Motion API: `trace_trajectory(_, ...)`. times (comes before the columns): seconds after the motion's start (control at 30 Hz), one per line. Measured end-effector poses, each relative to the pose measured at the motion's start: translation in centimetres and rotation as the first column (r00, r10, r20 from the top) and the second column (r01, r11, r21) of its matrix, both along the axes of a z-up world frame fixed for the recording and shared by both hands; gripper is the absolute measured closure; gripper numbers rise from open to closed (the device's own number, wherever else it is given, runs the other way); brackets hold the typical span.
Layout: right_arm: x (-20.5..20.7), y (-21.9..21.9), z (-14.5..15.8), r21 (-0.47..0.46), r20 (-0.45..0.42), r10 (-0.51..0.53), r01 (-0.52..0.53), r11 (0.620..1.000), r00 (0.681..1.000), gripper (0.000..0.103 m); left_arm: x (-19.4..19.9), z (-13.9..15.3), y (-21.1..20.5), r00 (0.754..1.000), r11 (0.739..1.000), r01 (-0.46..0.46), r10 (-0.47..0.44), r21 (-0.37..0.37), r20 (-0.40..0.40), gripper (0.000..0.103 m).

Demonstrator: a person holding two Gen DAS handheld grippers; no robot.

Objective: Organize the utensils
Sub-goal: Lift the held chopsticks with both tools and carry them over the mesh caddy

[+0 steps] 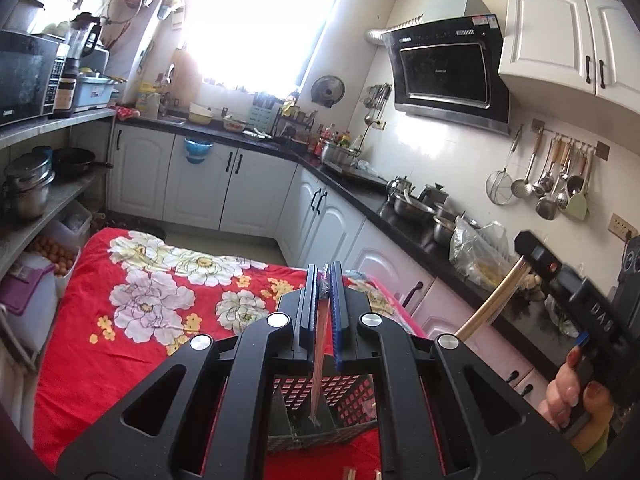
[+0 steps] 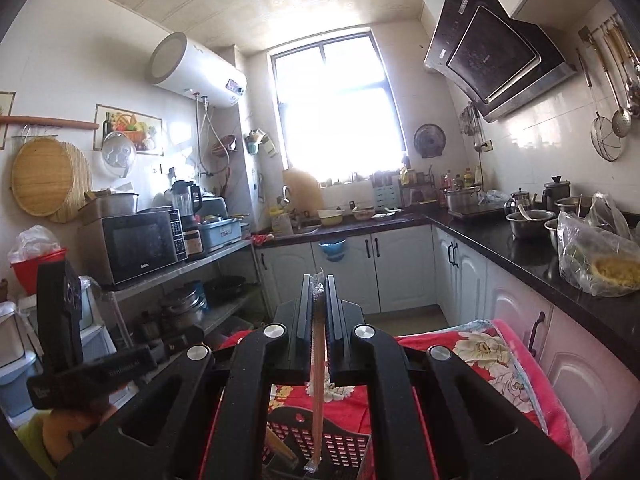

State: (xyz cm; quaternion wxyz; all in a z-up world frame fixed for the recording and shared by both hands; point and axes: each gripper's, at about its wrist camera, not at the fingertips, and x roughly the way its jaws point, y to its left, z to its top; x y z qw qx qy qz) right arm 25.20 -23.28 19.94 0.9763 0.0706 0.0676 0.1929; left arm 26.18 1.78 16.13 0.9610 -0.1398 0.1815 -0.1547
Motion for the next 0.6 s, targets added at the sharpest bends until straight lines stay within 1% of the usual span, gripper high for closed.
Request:
trace_trajectory(0.13,0.8,-0.1,-1.0,-0.001,0.0,-0.019,0.019,1.0,1.0,0.097,0.5,-1.0,-0.4,1.0,1.0,0.0,0.0,0.013,-0.003,0.1)
trace_trajectory(0.3,1.8,-0.1,-3.0,-0.004,-0.018,-0.032,0.032,0.999,0.999,0.097,1.0,-2.4,-1.1,1.0,0.999,-0.001,0.001,0.033,-0.006,0.1)
trace_trajectory(0.43,2.4,0.0,-4.9,-0.008,-0.033,-0.045,0.045,0.999,0.998,0.097,1.4,-3.6,-1.4,1.0,0.999,0.002,-0.001,0.041,-0.021,0.1)
trace_trajectory(0.6,2.8,0.3,-6.4,-0.004,-0.045,-0.05,0.05,0.999,0.998,0.097,1.8,-5.1,-2.1,0.999,0.999,0.009,-0.007,0.053,-0.04,0.1)
